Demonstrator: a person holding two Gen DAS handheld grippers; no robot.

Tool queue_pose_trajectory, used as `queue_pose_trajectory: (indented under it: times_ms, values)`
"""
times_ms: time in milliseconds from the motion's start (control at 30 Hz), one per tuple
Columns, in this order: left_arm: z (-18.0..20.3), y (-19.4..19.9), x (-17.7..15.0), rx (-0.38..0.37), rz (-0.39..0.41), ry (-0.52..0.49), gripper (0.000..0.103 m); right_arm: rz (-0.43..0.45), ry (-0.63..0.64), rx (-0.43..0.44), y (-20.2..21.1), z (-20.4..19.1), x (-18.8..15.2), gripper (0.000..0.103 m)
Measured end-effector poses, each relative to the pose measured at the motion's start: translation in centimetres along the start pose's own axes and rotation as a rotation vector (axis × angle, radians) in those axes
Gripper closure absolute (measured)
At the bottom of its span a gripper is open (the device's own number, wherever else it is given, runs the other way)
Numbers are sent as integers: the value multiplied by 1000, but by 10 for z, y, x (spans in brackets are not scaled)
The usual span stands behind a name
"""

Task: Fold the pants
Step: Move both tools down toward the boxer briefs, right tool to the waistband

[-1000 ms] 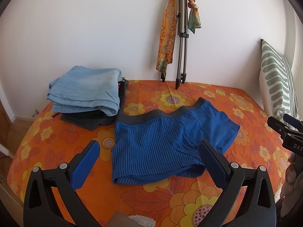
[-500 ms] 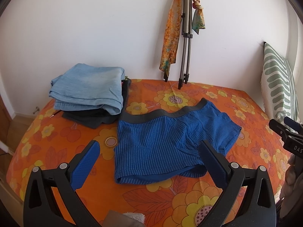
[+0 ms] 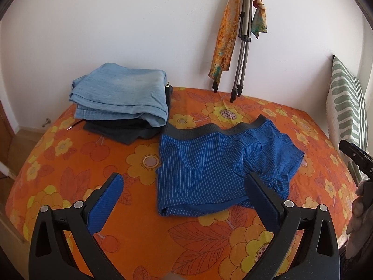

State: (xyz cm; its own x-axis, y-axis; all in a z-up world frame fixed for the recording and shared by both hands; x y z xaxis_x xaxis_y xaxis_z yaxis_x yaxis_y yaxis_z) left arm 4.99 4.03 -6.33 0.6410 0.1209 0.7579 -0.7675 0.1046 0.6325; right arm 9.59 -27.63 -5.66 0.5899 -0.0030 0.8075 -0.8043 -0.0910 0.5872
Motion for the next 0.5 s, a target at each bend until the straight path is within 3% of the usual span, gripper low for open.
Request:
queue_pose_trajectory:
  times_ms: [500]
  values:
    - [-8,-14,-25,-104,-106,79,26,-45,61,48,-37,-21,31,0]
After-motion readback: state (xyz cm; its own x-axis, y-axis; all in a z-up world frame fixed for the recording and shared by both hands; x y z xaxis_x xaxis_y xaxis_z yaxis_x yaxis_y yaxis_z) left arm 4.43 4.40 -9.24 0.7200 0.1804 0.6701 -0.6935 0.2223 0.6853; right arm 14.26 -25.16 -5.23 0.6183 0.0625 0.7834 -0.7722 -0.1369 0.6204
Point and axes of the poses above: each gripper's, at about its wrist camera, not at the fingertips, and y roughly against the way its jaws point, z to its right, x to its top, the point moved 7 cm from there along -y, roughly the way its jaws point, and after that the axes turned 5 degrees about -x, right-handed, at the moved point
